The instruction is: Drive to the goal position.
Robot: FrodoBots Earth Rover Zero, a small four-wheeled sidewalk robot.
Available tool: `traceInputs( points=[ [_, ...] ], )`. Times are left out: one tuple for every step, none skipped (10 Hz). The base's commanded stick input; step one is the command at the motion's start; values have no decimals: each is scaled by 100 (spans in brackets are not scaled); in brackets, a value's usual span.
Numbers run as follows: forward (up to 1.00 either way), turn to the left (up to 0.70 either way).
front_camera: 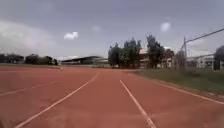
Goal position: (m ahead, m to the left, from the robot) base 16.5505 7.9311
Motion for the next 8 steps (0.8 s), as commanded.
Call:
traceInputs(
  points=[
    [45,0],
    [45,0],
    [45,0],
    [45,0],
    [45,0],
    [45,0],
    [45,0],
    [45,0]
  ],
)
